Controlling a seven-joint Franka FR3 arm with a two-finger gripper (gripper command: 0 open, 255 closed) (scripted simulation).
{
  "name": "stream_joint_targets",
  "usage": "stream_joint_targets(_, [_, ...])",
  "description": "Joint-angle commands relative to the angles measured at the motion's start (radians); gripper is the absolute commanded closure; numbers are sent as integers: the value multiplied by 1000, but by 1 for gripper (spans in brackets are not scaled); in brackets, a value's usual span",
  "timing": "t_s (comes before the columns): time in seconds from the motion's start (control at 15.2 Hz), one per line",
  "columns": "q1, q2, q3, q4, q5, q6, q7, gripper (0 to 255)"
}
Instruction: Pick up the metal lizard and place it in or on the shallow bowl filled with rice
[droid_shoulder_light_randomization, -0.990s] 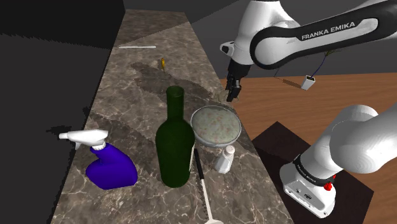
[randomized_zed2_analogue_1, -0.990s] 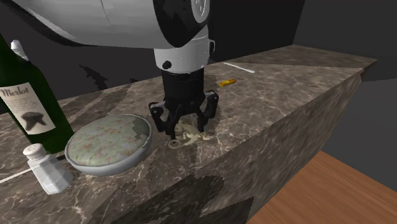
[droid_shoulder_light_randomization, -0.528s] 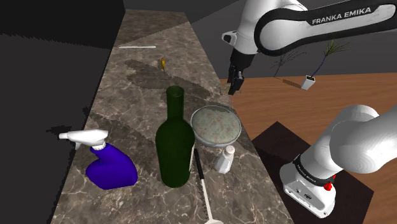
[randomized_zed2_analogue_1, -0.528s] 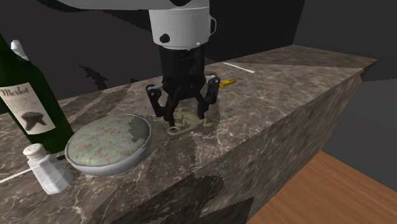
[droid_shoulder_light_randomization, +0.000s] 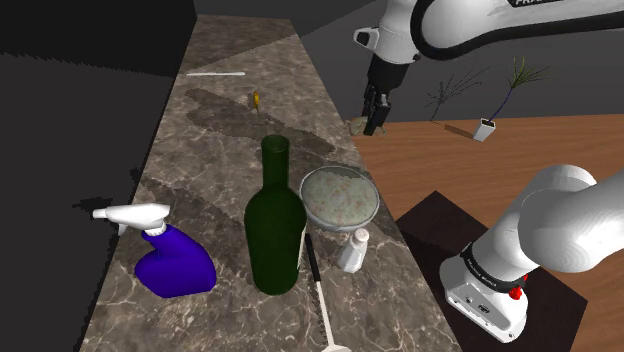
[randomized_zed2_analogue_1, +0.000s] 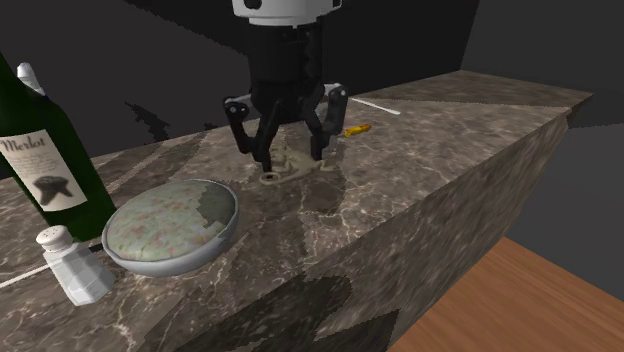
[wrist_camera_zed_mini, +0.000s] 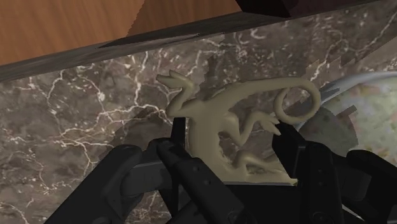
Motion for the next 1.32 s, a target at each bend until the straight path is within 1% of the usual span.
stream_joint_targets(0.0, [0, -2, 0, 26, 0, -29, 1, 255])
stream_joint_targets(0.13, [0, -5, 0, 43, -1, -48, 1, 255])
stream_joint_targets(0.59, [71, -37, 132, 37, 60, -69, 171, 255])
stream_joint_targets(0.99, [126, -17, 251, 77, 107, -80, 321, 255])
stream_joint_targets(1.25, [128, -11, 258, 29, 110, -25, 321, 255])
